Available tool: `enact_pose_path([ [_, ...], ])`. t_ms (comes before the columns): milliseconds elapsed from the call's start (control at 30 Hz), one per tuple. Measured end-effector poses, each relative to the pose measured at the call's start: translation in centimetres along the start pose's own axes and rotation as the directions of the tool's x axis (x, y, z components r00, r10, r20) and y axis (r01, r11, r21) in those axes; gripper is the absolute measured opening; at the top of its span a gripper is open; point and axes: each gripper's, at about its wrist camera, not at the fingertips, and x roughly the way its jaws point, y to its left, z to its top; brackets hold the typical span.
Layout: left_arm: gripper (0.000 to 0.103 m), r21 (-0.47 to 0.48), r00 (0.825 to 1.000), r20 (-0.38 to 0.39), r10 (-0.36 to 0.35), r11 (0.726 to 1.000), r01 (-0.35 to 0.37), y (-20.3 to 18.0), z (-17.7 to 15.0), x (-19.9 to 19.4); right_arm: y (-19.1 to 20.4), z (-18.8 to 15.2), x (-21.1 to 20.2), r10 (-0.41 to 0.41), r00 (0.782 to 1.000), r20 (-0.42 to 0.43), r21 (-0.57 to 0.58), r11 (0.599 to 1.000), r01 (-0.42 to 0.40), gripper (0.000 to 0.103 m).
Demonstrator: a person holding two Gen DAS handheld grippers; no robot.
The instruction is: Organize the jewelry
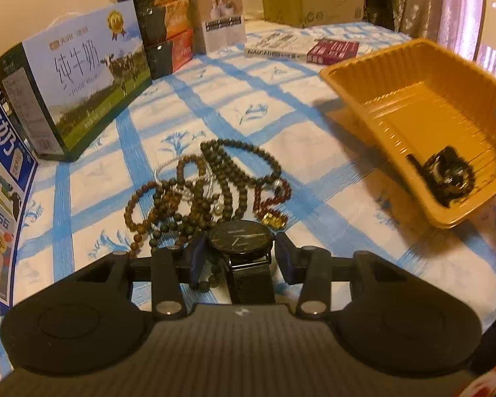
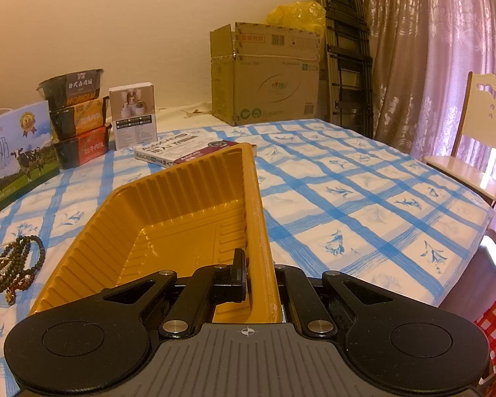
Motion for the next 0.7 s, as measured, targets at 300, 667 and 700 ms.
enact_pose_path([
  [300,0.041,0.013,0.993,0.093,-0.074,0.997,0.073,-1.6,2.5,-2.4,0.4,0.2,0.1,0.007,1.0,0.006,-0.006,1.0,-0.007,0.004],
  [667,0.041,0.082,0.948,0.209,-0.242,0.97,0.23,-7.1,8.5,-2.4,0.8,1.0,0.8,0.025,1.0,0.017,-0.014,1.0,-0.025,0.004],
  [700,0.041,0.081,0.945,0.206,-0.256,0.966,0.244,-7.6,8.9,-2.0,0.9,1.0,0.9,0.026,0.999,0.019,-0.016,1.0,-0.026,0.004],
])
